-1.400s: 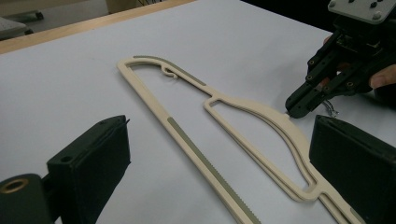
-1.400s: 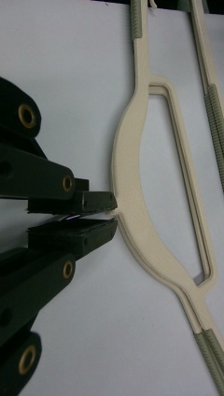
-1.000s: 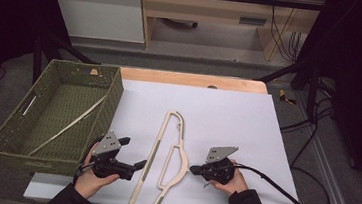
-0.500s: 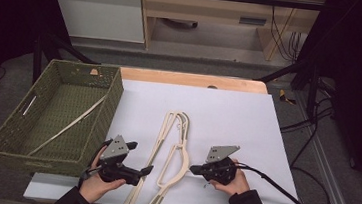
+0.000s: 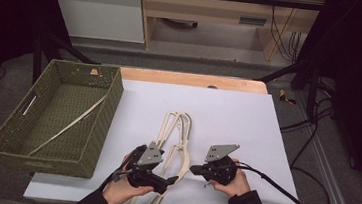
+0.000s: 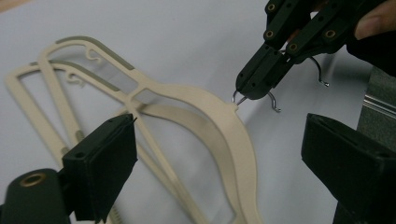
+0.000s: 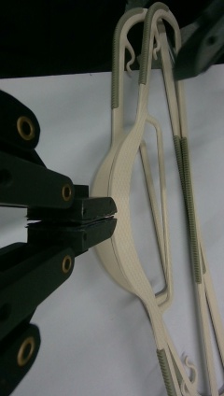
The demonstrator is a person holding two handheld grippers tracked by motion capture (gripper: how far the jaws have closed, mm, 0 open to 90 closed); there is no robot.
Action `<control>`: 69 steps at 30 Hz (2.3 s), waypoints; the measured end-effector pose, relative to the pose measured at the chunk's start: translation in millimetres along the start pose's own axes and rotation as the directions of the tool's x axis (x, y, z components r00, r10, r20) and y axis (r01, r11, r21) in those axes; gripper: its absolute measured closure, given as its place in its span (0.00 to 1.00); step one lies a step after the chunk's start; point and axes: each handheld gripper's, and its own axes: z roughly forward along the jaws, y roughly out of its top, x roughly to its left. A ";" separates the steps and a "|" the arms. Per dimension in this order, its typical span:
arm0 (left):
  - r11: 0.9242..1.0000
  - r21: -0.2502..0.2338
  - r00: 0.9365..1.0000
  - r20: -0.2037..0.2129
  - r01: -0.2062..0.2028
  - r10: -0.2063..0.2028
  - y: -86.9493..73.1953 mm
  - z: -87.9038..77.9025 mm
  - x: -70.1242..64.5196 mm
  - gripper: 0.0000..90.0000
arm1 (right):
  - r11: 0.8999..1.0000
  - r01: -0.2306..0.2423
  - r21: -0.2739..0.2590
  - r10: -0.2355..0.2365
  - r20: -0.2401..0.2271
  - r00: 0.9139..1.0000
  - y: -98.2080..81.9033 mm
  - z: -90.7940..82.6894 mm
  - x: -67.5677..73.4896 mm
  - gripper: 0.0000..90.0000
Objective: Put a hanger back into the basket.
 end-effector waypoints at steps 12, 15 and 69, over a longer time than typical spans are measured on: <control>0.992 0.128 1.000 0.018 0.000 -0.002 -3.2 41.2 -10.5 0.31 | 1.000 -0.010 0.004 0.010 0.008 1.000 2.5 -4.1 2.2 0.99; 0.990 0.144 1.000 0.011 0.000 -0.002 -5.6 45.1 -11.6 0.40 | 1.000 -0.012 0.000 0.012 0.008 1.000 2.8 -4.5 2.2 0.99; 0.982 0.094 0.962 -0.236 0.163 -0.137 2.8 -40.5 24.6 0.93 | 0.861 -0.195 -0.470 0.360 0.292 0.886 -26.3 -92.2 -28.2 0.19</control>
